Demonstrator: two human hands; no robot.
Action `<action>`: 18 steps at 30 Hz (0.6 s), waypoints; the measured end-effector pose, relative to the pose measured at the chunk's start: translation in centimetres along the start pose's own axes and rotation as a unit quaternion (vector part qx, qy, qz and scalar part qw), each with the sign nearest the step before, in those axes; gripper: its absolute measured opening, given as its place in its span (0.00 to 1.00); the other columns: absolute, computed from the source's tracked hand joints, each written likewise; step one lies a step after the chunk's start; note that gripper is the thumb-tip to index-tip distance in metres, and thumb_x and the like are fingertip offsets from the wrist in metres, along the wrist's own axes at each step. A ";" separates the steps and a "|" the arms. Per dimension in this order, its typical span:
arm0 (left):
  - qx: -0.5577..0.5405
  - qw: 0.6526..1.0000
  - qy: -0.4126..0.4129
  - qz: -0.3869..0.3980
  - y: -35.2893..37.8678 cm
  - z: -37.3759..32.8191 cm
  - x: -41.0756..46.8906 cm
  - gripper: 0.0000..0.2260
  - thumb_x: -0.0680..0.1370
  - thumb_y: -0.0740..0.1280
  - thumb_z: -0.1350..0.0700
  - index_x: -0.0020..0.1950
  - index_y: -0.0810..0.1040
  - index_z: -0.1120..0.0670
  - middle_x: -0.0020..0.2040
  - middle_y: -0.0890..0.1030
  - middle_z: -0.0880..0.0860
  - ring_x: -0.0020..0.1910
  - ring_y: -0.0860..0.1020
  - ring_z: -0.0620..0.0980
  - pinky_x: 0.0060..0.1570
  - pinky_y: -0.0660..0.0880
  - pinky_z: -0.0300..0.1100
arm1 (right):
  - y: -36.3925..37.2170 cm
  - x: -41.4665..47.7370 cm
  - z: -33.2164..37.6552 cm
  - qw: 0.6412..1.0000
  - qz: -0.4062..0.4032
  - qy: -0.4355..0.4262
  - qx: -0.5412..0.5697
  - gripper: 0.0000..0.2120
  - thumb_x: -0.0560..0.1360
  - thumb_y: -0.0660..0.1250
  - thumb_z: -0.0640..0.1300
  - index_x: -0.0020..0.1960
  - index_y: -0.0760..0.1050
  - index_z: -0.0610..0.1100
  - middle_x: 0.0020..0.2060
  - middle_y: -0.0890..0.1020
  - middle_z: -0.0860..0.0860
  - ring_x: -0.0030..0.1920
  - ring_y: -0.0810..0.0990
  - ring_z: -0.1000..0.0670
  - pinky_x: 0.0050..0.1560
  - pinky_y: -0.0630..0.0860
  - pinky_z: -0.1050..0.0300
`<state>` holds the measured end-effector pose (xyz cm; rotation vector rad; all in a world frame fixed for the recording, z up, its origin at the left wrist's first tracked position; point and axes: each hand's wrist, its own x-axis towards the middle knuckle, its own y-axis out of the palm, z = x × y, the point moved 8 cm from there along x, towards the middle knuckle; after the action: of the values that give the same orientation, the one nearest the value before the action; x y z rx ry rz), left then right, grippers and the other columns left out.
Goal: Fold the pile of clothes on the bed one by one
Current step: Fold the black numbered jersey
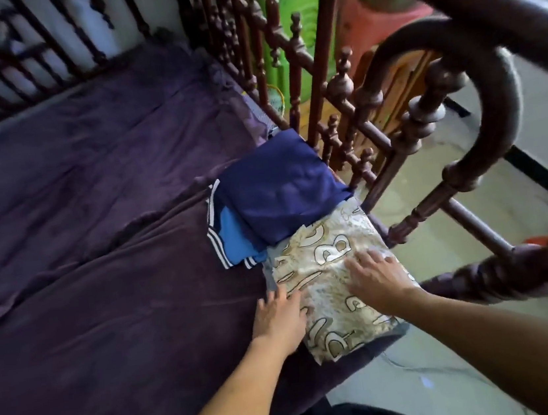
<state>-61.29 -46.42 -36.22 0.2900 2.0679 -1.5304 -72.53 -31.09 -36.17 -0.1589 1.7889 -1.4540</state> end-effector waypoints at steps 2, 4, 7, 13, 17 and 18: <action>0.005 1.000 -0.029 -0.011 -0.4 0.9 -3.7 0.15 0.81 0.56 0.48 0.64 0.70 0.51 0.63 0.74 0.54 0.62 0.72 0.56 0.61 0.67 0.52 | -1.9 -1.1 1.0 1.000 -0.009 -0.023 -0.004 0.16 0.79 0.54 0.50 0.64 0.67 0.45 0.61 0.73 0.44 0.61 0.73 0.43 0.58 0.72 0.47; -0.019 0.997 -0.066 -0.042 -0.5 2.5 -8.5 0.12 0.80 0.56 0.49 0.60 0.73 0.52 0.59 0.77 0.53 0.58 0.75 0.56 0.56 0.69 0.50 | -3.8 -2.4 3.7 0.998 -0.024 -0.056 0.009 0.14 0.79 0.55 0.49 0.60 0.71 0.45 0.57 0.77 0.45 0.58 0.77 0.43 0.53 0.74 0.49; -0.028 0.991 -0.110 -0.076 -0.3 5.2 -14.6 0.12 0.80 0.57 0.49 0.57 0.73 0.53 0.57 0.78 0.54 0.56 0.77 0.57 0.52 0.71 0.49 | -6.6 -3.8 8.9 0.991 -0.065 -0.118 -0.018 0.14 0.78 0.57 0.51 0.57 0.74 0.46 0.56 0.80 0.46 0.55 0.79 0.42 0.50 0.75 0.51; -0.045 0.957 -0.233 -0.167 -0.8 12.8 -30.7 0.11 0.79 0.58 0.49 0.55 0.76 0.53 0.54 0.81 0.54 0.53 0.79 0.57 0.49 0.75 0.48 | -11.7 -11.1 25.9 0.945 -0.145 -0.290 -0.040 0.14 0.78 0.58 0.52 0.54 0.77 0.47 0.53 0.82 0.46 0.55 0.80 0.42 0.51 0.75 0.51; -0.070 0.922 -0.310 -0.223 -1.2 18.8 -40.3 0.12 0.79 0.58 0.49 0.58 0.76 0.51 0.54 0.81 0.53 0.53 0.79 0.56 0.49 0.75 0.47 | -14.9 -16.2 37.1 0.903 -0.184 -0.386 -0.050 0.14 0.78 0.57 0.52 0.55 0.77 0.47 0.54 0.81 0.46 0.55 0.79 0.42 0.50 0.75 0.50; -0.080 0.913 -0.326 -0.233 -0.9 20.2 -42.6 0.13 0.80 0.58 0.49 0.59 0.76 0.51 0.54 0.81 0.52 0.53 0.79 0.55 0.49 0.76 0.47 | -15.4 -17.3 39.7 0.893 -0.192 -0.404 -0.054 0.13 0.78 0.57 0.52 0.55 0.77 0.47 0.54 0.81 0.47 0.56 0.79 0.42 0.50 0.74 0.50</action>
<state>-20.49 -59.43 -16.52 -0.7379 1.7482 -1.4227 -41.22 -56.93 -14.68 -1.0656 1.1652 -1.2590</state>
